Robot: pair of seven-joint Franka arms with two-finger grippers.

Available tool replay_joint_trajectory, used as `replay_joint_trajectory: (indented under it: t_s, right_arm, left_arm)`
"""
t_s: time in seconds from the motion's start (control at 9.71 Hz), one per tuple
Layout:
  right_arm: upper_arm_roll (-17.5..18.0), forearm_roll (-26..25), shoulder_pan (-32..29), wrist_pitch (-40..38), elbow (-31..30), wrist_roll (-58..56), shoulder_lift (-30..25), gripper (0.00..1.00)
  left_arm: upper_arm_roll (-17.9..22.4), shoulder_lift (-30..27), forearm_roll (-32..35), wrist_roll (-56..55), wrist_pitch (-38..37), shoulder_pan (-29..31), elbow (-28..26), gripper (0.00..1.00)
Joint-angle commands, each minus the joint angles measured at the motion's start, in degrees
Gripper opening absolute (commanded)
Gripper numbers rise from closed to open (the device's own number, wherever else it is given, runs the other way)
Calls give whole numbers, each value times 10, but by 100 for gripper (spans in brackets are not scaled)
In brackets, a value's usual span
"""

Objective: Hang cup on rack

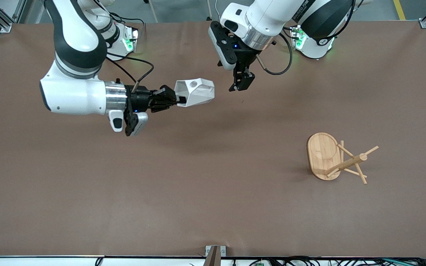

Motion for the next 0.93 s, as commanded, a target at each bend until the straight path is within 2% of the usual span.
replay_joint_trajectory:
  t_s: [0.0, 0.1, 0.21, 0.31, 0.62, 0.82]
  right_arm:
    - [21, 22, -11, -7, 3, 0, 2, 2]
    - [26, 30, -12, -12, 3, 0, 2, 2]
    - [27, 69, -11, -18, 3, -3, 1, 2]
    - [27, 85, -11, -18, 3, -3, 1, 2]
    - [34, 115, -7, -17, 3, -5, 1, 2]
    - [38, 123, -7, -16, 3, -5, 0, 2]
  left_arm:
    - [-2, 4, -1, 12, 26, -2, -19, 95]
    - [-3, 10, 3, 12, 31, -2, -19, 95]
    - [-3, 11, 5, 13, 32, -3, -19, 95]
    - [-5, 12, 6, 13, 32, -3, -20, 95]
    - [-7, 12, 6, 13, 32, -9, -21, 95]
    - [-7, 13, 6, 13, 32, -12, -21, 86]
